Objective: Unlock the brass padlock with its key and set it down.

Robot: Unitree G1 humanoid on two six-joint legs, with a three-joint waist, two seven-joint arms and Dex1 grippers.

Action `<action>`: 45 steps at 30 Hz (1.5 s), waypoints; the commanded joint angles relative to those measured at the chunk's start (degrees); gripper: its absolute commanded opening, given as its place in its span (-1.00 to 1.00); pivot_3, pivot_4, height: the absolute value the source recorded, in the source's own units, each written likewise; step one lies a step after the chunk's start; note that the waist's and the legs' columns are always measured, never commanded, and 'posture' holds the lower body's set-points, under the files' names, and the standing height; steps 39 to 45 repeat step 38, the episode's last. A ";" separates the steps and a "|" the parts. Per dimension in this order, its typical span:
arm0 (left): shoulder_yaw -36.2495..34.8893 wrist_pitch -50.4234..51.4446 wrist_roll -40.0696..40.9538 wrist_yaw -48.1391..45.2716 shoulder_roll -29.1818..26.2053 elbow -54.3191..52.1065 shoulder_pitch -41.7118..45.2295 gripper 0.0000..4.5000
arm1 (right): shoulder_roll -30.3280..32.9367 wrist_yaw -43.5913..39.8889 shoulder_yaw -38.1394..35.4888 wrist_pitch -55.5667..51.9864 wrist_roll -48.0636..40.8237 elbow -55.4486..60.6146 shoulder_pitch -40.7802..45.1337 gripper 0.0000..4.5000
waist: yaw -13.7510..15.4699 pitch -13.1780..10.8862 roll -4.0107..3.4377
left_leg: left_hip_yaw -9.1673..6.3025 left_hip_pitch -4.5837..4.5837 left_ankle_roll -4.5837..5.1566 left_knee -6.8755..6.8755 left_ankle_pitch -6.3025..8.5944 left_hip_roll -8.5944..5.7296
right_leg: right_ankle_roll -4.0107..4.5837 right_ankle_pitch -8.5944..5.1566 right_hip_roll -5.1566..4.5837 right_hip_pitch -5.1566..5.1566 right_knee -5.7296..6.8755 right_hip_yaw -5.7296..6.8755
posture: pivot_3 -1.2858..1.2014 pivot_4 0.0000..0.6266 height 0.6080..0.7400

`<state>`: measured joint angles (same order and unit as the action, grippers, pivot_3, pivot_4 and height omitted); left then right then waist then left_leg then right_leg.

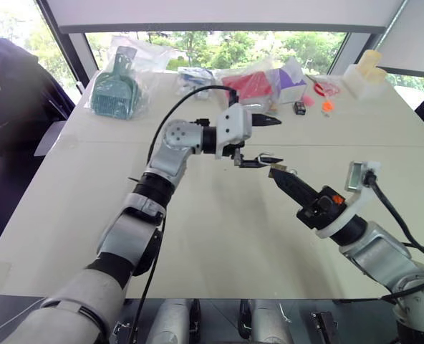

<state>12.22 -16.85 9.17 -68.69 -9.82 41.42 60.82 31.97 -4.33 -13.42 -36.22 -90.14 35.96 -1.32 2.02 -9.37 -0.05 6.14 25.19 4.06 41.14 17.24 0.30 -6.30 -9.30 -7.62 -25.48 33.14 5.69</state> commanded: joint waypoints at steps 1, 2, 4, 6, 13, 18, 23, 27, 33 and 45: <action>-0.05 8.01 0.24 -1.98 -4.28 -6.47 -4.66 0.77 | -0.44 3.15 -0.64 0.63 -1.08 -1.55 1.09 -1.00 | -0.29 0.00 -0.01 | 0.00 -0.02 0.00 -0.01 0.00 0.01 | 0.00 0.00 0.01 0.00 0.01 0.00 | 0.03 -0.52 0.93; -0.06 10.74 0.71 -2.35 -5.41 -8.62 -6.12 0.77 | -0.33 4.04 -0.50 0.39 -1.08 -2.29 1.37 -1.00 | -0.41 0.00 -0.02 | 0.00 -0.03 -0.01 -0.02 0.00 0.02 | 0.00 0.00 0.01 -0.01 0.05 0.00 | 0.03 -0.52 0.93; -0.84 18.36 3.08 -3.04 -8.01 -15.04 -9.68 0.77 | -0.06 5.25 0.58 -0.75 -0.21 -4.68 2.55 -1.00 | -0.71 -0.01 -0.02 | 0.00 -0.03 -0.01 -0.03 0.00 0.02 | 0.00 0.00 0.01 -0.02 0.06 0.00 | 0.03 -0.52 0.93; -2.21 29.29 7.18 -2.74 -11.05 -24.41 -14.36 0.77 | 0.19 5.84 2.64 -2.75 1.74 -8.80 5.07 -1.00 | -1.05 -0.01 -0.03 | 0.00 -0.01 -0.03 -0.02 -0.01 0.02 | 0.01 0.00 -0.01 -0.01 0.04 -0.01 | 0.03 -0.52 0.93; -5.30 47.72 13.77 4.34 -15.99 -44.49 -24.17 0.77 | -2.23 4.80 6.98 -8.95 5.79 -24.57 17.15 -1.00 | -1.33 -0.07 -0.14 | -0.04 -0.03 -0.14 -0.03 -0.07 0.00 | 0.02 -0.01 -0.01 0.00 0.06 -0.05 | 0.03 -0.52 0.93; -6.70 51.54 14.44 8.92 -17.71 -49.45 -27.53 0.77 | -5.53 0.57 9.04 -13.44 13.01 -40.83 26.21 -1.00 | -1.49 -0.08 -0.18 | -0.04 -0.05 -0.20 -0.05 -0.11 0.00 | 0.02 -0.01 0.06 0.01 0.08 -0.04 | 0.03 -0.52 0.93; -6.79 51.98 14.91 10.53 -18.87 -50.57 -28.23 0.80 | -6.12 -4.82 9.61 -16.24 21.18 -49.03 30.38 0.04 | -1.46 -0.11 -0.24 | -0.02 -0.02 -0.56 -0.10 -0.32 -0.03 | -0.01 0.00 0.07 0.01 0.09 -0.04 | 0.03 -0.52 0.93; -6.78 51.90 15.25 10.66 -19.83 -50.99 -28.33 0.80 | -3.24 -8.00 8.12 -18.63 25.43 -47.56 30.26 0.91 | -1.40 -0.10 -0.26 | 0.00 -0.07 -0.56 -0.10 -0.32 -0.03 | -0.04 0.01 0.07 0.05 0.08 -0.04 | 0.03 -0.52 0.93; -6.88 50.80 15.58 10.06 -20.78 -49.95 -28.16 0.80 | 15.05 -15.77 5.28 -21.00 32.49 -23.51 17.02 0.98 | -0.23 -0.11 -0.38 | -0.07 0.04 -0.52 -0.11 -0.28 -0.20 | -0.04 -0.04 -0.09 0.01 0.00 -0.04 | 0.03 -0.52 0.93; -7.09 50.17 15.95 10.53 -20.04 -48.84 -28.69 0.80 | 22.60 -23.48 -3.91 -16.84 35.47 -13.13 5.26 0.98 | -0.30 -0.14 -0.43 | -0.02 0.01 -0.50 -0.11 -0.27 -0.15 | -0.05 -0.04 -0.05 0.00 -0.02 -0.05 | 0.03 -0.52 0.93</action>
